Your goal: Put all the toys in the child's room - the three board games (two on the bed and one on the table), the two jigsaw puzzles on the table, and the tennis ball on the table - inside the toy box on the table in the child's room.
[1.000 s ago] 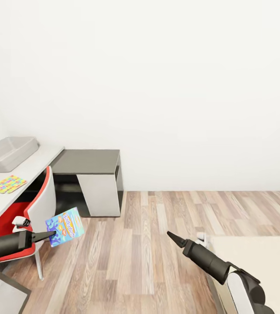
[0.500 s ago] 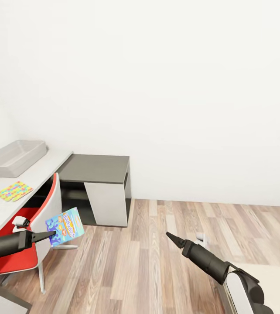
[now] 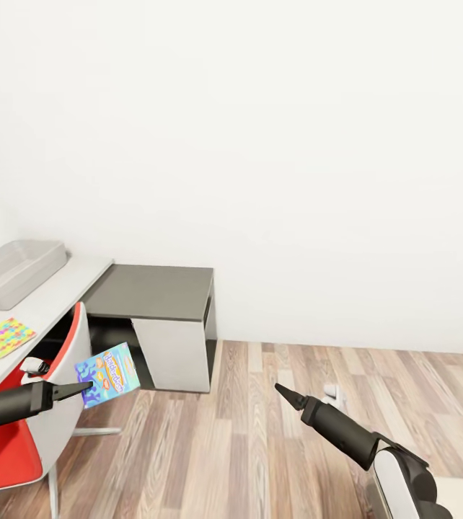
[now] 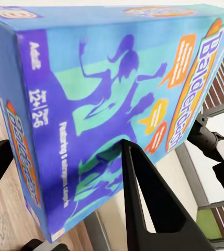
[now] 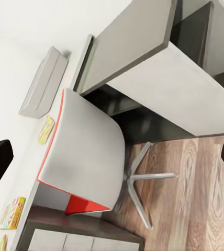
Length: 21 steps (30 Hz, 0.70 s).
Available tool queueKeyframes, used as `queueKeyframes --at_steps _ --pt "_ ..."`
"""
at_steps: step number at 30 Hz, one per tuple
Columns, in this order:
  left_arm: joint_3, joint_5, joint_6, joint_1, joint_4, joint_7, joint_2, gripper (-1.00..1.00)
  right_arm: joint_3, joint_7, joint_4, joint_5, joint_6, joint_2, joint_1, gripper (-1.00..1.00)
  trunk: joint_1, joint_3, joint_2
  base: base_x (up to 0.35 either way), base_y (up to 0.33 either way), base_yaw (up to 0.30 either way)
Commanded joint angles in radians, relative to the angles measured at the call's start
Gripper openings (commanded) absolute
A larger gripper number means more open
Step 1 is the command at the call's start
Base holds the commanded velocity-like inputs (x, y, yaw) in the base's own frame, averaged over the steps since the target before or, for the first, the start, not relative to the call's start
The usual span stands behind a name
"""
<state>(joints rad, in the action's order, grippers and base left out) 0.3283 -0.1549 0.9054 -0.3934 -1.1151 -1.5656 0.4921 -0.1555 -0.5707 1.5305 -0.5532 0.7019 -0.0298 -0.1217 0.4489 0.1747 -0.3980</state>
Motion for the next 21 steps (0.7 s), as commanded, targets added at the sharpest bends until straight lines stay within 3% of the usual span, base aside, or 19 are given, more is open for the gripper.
queueKeyframes --at_steps 1,16,21 --pt "0.0 -0.002 0.009 -0.001 0.0 -0.005 0.0 -1.0 -0.002 -0.003 0.0 -0.003 0.007 -0.001 -0.001 1.0 0.001 0.002 -0.002 0.325 0.0 0.0" --pt "0.0 -0.002 0.009 -0.001 0.0 -0.005 0.0 -1.0 -0.008 -0.005 0.004 -0.003 0.005 0.001 -0.001 1.0 0.001 0.002 -0.002 0.321 0.0 0.0" --pt "-0.001 -0.002 0.01 -0.001 0.0 -0.005 0.0 -1.0 -0.014 -0.006 0.009 -0.002 0.014 0.004 -0.001 1.0 0.001 0.002 -0.002 0.156 0.0 0.0"
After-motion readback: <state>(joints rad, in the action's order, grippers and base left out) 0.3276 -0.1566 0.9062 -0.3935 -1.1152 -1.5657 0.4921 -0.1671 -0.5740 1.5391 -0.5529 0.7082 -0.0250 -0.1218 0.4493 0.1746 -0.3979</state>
